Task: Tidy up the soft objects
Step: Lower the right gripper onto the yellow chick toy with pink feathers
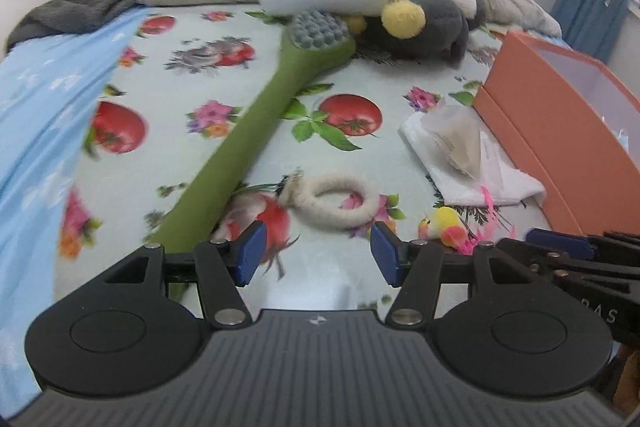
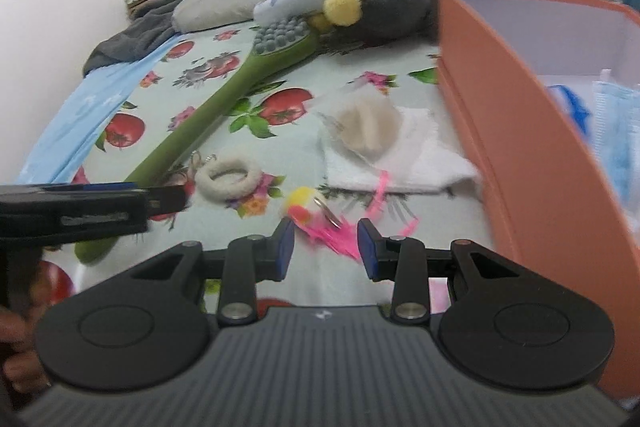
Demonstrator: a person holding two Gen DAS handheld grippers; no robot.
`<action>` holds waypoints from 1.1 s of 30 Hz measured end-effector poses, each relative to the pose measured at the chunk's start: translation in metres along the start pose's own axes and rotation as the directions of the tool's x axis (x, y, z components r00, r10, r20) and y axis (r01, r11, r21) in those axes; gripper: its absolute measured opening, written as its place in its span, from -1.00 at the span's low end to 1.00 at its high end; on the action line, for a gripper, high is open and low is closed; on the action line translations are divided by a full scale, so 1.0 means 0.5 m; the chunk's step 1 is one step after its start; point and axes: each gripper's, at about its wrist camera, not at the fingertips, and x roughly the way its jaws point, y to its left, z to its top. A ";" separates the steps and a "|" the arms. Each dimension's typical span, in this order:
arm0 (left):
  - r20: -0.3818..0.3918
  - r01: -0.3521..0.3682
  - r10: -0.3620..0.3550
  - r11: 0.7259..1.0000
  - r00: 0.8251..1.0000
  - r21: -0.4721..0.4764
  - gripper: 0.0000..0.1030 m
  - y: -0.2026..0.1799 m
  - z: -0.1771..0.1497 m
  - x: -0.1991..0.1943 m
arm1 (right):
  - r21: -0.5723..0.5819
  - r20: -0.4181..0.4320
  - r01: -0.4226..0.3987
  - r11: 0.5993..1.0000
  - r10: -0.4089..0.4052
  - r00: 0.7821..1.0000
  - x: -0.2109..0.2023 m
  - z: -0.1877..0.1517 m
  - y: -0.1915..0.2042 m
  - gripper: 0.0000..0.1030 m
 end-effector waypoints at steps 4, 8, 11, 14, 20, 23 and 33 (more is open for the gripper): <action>-0.030 0.011 -0.010 0.999 0.999 0.030 0.29 0.001 0.017 0.055 | -0.031 -0.025 -0.019 0.999 0.018 1.000 0.046 0.012 0.010 -0.17; -0.049 0.008 -0.004 0.998 0.999 0.067 0.33 0.004 0.027 0.095 | -0.077 -0.045 -0.041 0.996 0.038 0.998 0.078 0.019 0.018 -0.06; -0.061 0.032 -0.028 0.996 0.998 0.078 0.33 0.005 0.031 0.111 | -0.102 -0.055 -0.026 0.994 0.021 0.998 0.097 0.017 0.019 -0.06; -0.065 0.035 -0.030 0.995 0.997 0.091 0.33 -0.002 0.034 0.127 | -0.141 -0.070 -0.013 0.990 0.003 0.998 0.113 0.013 0.020 -0.07; -0.055 0.038 -0.032 0.994 0.998 0.104 0.18 -0.016 0.033 0.134 | -0.146 -0.060 -0.051 0.988 0.043 0.997 0.117 0.010 0.018 -0.13; -0.051 0.022 -0.017 0.995 0.999 0.093 -0.22 -0.018 0.038 0.136 | -0.140 -0.059 -0.062 0.988 0.054 0.997 0.115 0.009 0.022 -0.26; -0.043 0.031 -0.031 1.000 0.999 -0.003 -0.76 0.000 0.036 0.099 | -0.131 -0.027 -0.074 0.989 0.071 0.997 0.075 0.004 0.023 -0.35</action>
